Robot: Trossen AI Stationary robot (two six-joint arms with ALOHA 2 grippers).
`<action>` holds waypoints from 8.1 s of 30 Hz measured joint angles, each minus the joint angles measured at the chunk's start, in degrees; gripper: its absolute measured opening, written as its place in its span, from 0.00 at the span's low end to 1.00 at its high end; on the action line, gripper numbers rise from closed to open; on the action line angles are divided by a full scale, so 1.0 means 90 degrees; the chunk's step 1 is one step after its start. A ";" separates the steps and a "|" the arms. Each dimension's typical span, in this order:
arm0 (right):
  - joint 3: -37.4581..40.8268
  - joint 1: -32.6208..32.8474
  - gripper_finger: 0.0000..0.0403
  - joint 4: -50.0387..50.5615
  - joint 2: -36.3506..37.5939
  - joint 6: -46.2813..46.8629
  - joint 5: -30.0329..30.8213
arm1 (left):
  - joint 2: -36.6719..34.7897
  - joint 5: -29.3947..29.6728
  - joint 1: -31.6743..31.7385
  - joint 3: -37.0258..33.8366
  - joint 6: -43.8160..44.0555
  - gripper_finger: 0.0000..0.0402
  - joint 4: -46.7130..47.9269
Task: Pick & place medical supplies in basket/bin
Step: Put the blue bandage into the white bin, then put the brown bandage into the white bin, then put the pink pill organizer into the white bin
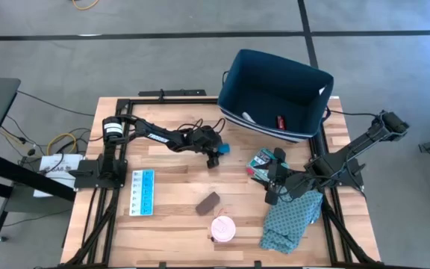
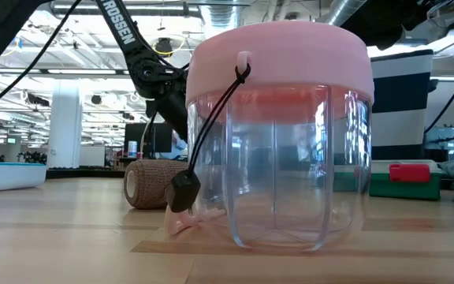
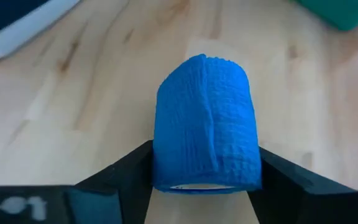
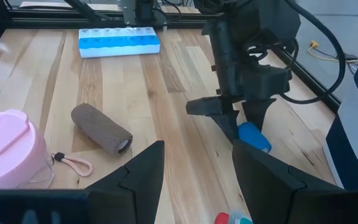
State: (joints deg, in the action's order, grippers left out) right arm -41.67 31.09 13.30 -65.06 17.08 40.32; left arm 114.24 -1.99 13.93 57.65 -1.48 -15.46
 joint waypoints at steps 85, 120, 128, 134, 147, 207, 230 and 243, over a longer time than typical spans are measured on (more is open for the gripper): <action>-0.1903 -0.1804 0.53 -0.2659 -0.3676 -0.2618 -0.4647 | -0.2316 0.1595 -0.1040 0.6598 -0.0006 0.48 0.6188; -0.6530 -0.2070 0.50 0.2113 -0.7496 -0.2895 -0.6045 | -0.3288 0.5524 -0.4418 0.5438 0.2809 0.48 1.0175; -0.6530 -0.2151 0.32 0.2167 -0.7497 -0.3223 -0.5672 | -0.3296 0.5884 -0.4825 0.5438 0.3565 0.48 1.0534; -0.6513 -0.2181 0.19 0.2668 -0.7040 -0.3237 -0.5418 | -0.3296 0.6293 -0.5022 0.5440 0.4105 0.48 1.0953; -0.6530 -0.2237 0.18 0.3960 -0.3615 -0.3236 -0.2730 | -0.3296 0.6180 -0.5022 0.5440 0.4869 0.48 1.1397; -0.6489 -0.5524 0.43 0.5626 -0.0917 -0.2237 -0.3310 | 0.0035 0.4628 -0.5937 0.5440 0.7106 0.48 1.1031; -0.6482 -0.3001 0.43 0.5591 -0.0965 -0.1331 -0.2966 | 0.1579 0.3372 -0.6779 0.5440 0.5850 0.48 0.9236; -0.6482 -0.3024 0.43 0.5587 -0.1033 -0.1394 -0.2960 | 0.1904 0.3764 -0.6651 0.5440 0.5280 0.48 0.9149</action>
State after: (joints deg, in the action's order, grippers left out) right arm -100.01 3.88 63.58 -74.36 4.54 13.67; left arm 131.37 31.89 -45.93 106.61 46.04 66.88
